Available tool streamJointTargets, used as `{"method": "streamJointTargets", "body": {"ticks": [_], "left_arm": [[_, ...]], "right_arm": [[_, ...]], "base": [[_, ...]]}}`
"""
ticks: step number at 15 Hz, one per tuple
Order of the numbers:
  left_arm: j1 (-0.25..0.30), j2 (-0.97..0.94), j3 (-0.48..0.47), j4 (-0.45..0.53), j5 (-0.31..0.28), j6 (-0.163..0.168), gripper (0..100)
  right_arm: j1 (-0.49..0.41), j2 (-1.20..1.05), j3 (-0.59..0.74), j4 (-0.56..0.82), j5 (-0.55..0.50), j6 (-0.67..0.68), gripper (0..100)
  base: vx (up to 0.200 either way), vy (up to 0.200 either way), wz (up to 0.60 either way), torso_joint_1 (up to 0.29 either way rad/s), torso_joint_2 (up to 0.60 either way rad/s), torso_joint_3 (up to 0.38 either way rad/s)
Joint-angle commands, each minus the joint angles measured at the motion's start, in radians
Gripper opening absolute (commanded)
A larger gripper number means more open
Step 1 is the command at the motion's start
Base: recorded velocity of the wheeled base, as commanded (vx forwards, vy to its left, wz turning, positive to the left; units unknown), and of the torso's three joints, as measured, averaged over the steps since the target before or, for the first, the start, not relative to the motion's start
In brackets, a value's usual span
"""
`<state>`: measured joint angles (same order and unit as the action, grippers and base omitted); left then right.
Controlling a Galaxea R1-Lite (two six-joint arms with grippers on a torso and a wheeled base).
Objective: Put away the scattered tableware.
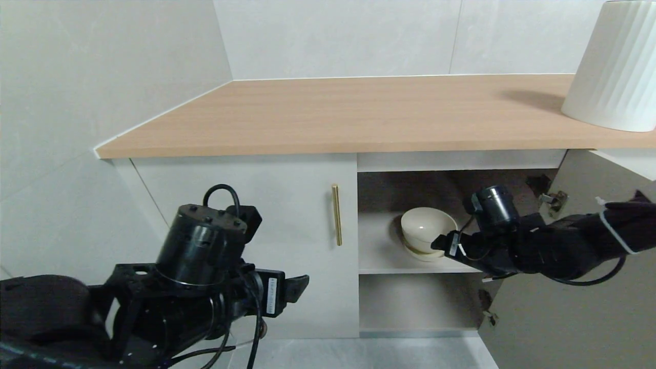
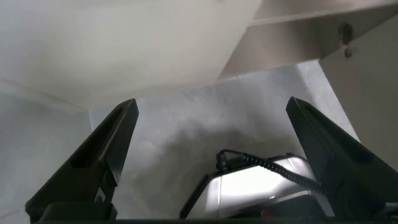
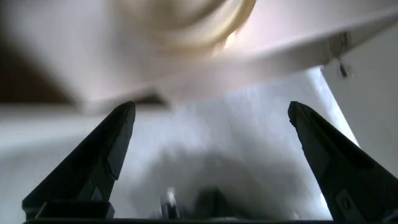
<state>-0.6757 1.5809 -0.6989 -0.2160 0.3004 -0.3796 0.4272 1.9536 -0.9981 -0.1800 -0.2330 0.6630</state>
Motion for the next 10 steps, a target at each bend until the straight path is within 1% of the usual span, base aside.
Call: {"method": "streamJointTargets", "body": {"ticks": [1,2,3,5,7,8,10], "left_arm": [[0.005,-0.142,0.045,0.021,0.002,0.001,100],[0.005,-0.171,0.058,0.035,0.002,-0.001,100],[0.007,-0.239,0.096,0.050,0.003,0.001,100],[0.013,-0.318,0.114,0.084,0.003,0.002,100],[0.028,-0.348,0.113,0.125,0.000,0.002,100],[0.028,-0.343,0.111,0.125,0.000,0.002,100],[0.028,-0.325,0.114,0.125,0.000,0.002,100]], "right_arm": [[0.073,-0.263,0.124,0.096,0.017,-0.025,100],[0.081,-0.314,0.136,0.139,0.024,-0.034,100],[0.094,-0.387,0.156,0.211,0.047,-0.082,100],[0.133,-0.444,0.182,0.289,0.073,-0.097,100],[0.154,-0.492,0.233,0.300,0.083,-0.105,100],[0.154,-0.501,0.240,0.301,0.084,-0.132,100],[0.154,-0.513,0.245,0.303,0.087,-0.148,100]], "base": [[0.000,0.000,0.00,0.000,0.00,0.000],[0.000,0.000,0.00,0.000,0.00,0.000],[0.000,0.000,0.00,0.000,0.00,0.000],[0.000,0.000,0.00,0.000,0.00,0.000],[0.000,0.000,0.00,0.000,0.00,0.000],[0.000,0.000,0.00,0.000,0.00,0.000],[-0.200,0.000,0.00,0.000,0.00,0.005]]}}
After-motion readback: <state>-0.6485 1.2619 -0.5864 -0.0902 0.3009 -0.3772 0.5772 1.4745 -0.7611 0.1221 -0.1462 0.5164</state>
